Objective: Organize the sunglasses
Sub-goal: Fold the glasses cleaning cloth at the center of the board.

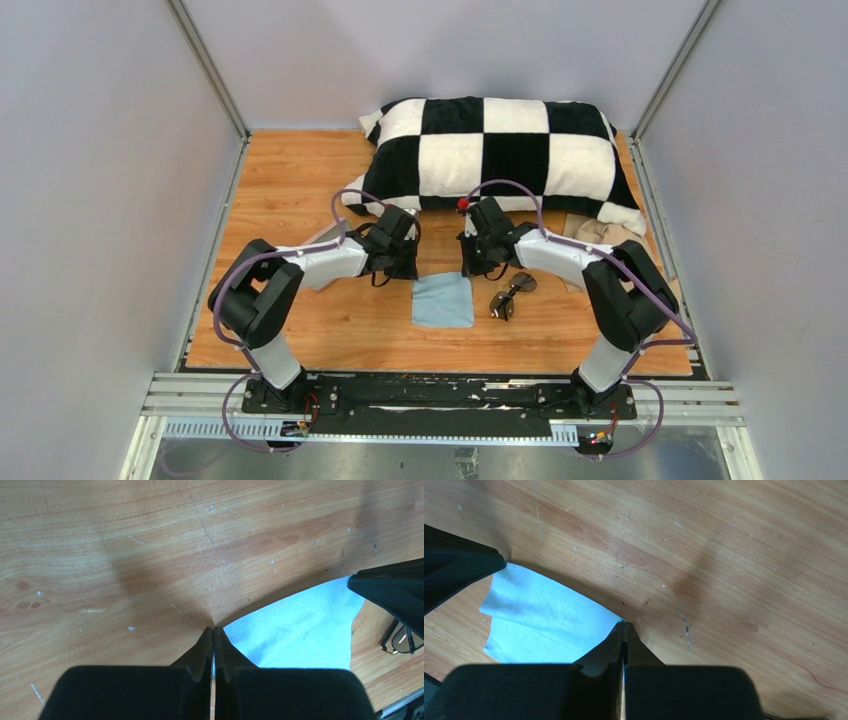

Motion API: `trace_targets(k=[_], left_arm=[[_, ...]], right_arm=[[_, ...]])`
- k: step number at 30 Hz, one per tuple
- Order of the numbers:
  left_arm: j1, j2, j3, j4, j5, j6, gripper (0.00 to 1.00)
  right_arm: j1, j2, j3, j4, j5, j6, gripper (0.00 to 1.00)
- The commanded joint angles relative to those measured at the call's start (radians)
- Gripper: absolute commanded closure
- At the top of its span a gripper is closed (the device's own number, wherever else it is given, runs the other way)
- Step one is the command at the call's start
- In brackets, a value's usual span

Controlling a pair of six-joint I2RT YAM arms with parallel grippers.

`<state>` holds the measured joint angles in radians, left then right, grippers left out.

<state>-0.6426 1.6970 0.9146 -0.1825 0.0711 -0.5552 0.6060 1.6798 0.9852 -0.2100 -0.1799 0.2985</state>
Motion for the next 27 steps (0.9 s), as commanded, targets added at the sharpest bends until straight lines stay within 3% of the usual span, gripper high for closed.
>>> trace_targets(k=[1,27], left_arm=[[0.003,-0.048,0.023,-0.020,0.004,0.020,1.00],[0.003,-0.099,-0.010,0.025,0.081,0.016,1.00]], right_arm=[[-0.009,-0.044,0.005,-0.040,0.012,0.003,1.00],[-0.009,-0.103,-0.055,-0.041,0.017,-0.007,1.00]])
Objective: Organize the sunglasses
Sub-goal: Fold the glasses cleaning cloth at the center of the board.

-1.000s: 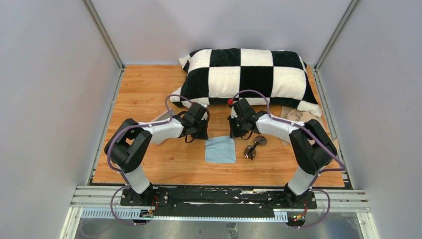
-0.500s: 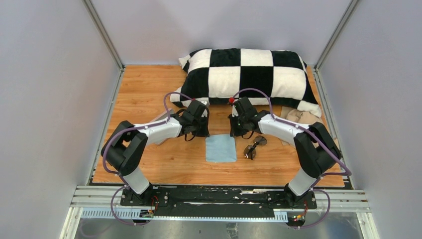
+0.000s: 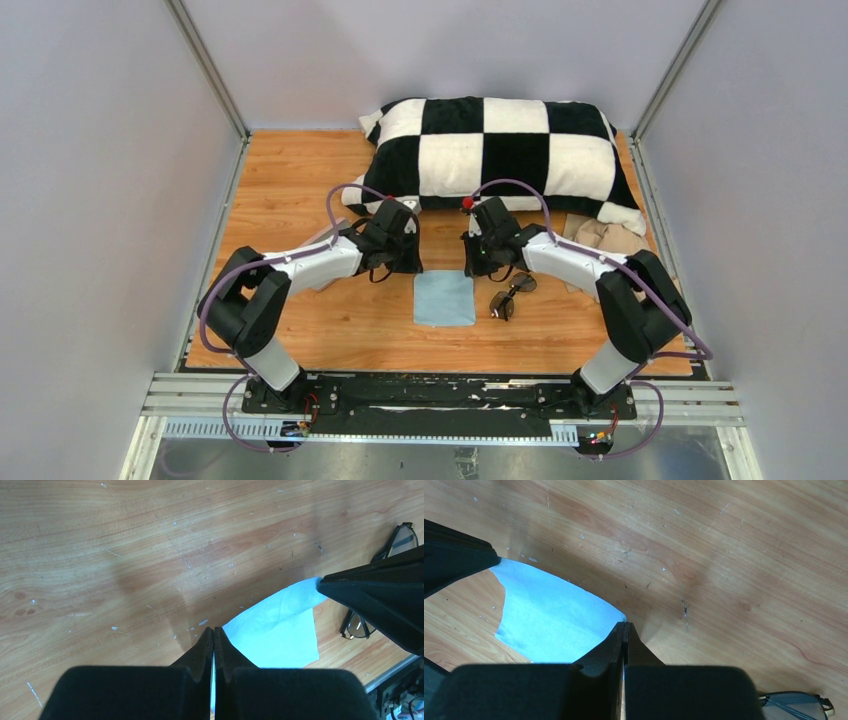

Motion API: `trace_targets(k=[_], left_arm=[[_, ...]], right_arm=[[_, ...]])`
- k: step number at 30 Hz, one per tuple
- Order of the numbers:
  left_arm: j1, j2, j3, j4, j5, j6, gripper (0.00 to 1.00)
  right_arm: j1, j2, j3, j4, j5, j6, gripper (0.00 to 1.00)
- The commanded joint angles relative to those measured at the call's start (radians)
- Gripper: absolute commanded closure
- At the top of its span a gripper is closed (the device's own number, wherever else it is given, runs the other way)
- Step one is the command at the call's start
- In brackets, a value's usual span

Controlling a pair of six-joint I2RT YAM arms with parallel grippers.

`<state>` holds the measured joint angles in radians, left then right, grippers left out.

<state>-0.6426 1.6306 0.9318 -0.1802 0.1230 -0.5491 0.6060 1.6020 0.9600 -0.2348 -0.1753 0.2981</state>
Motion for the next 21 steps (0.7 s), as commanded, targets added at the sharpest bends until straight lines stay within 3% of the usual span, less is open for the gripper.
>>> trace_targets(k=[1,21], left_arm=[[0.002,-0.035,-0.035,0.028,0.038,0.007,1.00],[-0.068,-0.152,-0.176,0.041,0.047,-0.022,1.00]], right_arm=[[-0.009,-0.027,-0.038,-0.010,0.010,-0.008,1.00],[0.033,-0.147,-0.172,-0.014,-0.016,0.003,1.00]])
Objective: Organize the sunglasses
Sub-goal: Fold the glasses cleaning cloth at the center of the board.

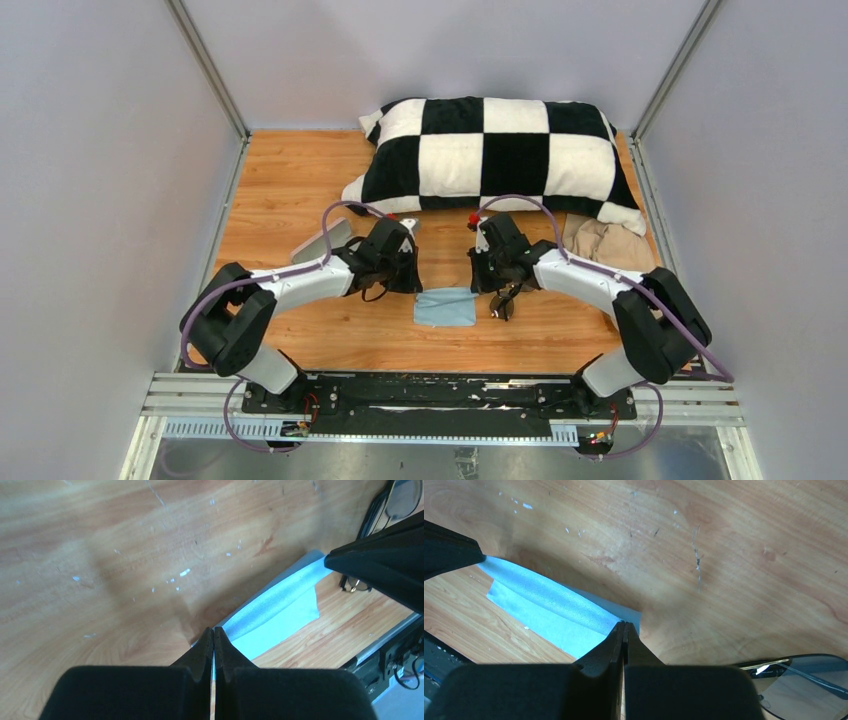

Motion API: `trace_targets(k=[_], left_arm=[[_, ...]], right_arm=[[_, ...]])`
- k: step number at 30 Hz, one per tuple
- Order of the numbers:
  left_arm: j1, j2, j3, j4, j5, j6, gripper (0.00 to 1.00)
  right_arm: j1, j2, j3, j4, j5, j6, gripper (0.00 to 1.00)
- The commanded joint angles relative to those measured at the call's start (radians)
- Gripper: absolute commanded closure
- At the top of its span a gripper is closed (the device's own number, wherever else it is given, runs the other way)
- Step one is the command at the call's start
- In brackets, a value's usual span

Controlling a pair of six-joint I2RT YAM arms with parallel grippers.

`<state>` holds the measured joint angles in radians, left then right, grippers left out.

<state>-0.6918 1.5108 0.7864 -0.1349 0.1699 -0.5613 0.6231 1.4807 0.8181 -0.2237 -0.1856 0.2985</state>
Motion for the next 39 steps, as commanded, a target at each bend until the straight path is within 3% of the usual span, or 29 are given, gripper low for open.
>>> trace_targets(k=[1,13,26,39], left_arm=[[-0.025,-0.036,-0.037,-0.004,-0.001,-0.014,1.00],[-0.061,-0.101,-0.054,-0.054,-0.099,-0.023,1.00],[-0.035,0.089,0.204,-0.155,-0.168,0.107,1.00],[-0.002,0.186,0.245,-0.162,-0.168,0.125,1.00]], right_arm=[[0.019,-0.029,-0.032,-0.024,-0.014,0.001,1.00],[0.059,-0.048,-0.069,-0.023,-0.029,0.020,1.00],[0.026,0.072,0.101,-0.011,0.088,-0.020,1.00],[0.013,0.171,0.159,-0.007,0.099,-0.032,1.00]])
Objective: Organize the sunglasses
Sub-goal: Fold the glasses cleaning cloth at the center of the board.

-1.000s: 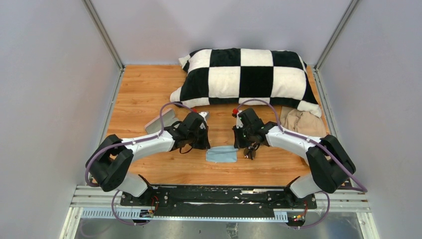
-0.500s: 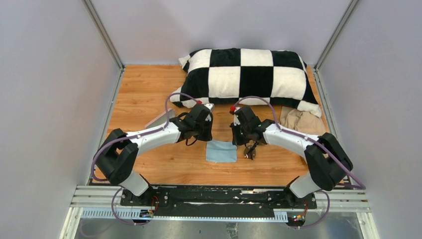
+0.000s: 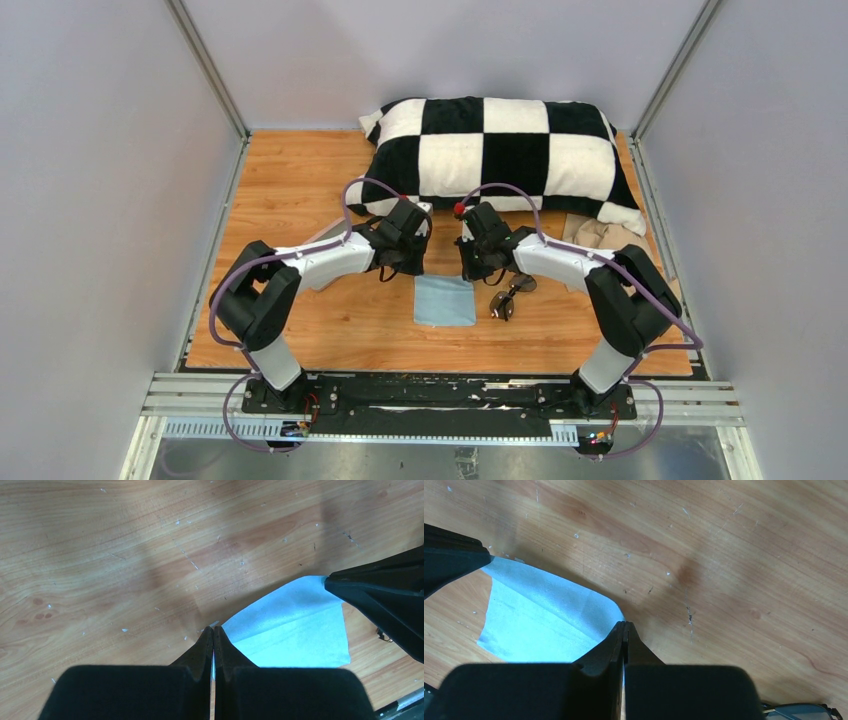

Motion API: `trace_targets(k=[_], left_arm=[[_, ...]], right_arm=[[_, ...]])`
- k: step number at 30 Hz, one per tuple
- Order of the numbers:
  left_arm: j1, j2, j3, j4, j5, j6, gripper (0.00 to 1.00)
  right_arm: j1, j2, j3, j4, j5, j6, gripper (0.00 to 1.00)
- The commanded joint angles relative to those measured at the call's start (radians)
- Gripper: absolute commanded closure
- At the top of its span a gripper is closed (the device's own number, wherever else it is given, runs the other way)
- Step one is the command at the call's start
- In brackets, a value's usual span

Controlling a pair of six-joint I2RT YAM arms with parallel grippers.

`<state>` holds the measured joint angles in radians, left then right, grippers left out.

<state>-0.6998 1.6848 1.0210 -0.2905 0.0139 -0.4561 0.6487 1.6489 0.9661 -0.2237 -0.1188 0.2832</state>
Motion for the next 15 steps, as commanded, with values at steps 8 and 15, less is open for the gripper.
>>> trace_targets(k=[8,15], left_arm=[[0.012,0.016,0.031,-0.030,0.015,0.028,1.00],[0.012,0.001,0.015,-0.020,0.032,0.024,1.00]], right_arm=[[-0.022,-0.031,-0.001,-0.002,-0.001,0.022,1.00],[-0.021,-0.074,-0.028,0.012,-0.010,0.049,1.00]])
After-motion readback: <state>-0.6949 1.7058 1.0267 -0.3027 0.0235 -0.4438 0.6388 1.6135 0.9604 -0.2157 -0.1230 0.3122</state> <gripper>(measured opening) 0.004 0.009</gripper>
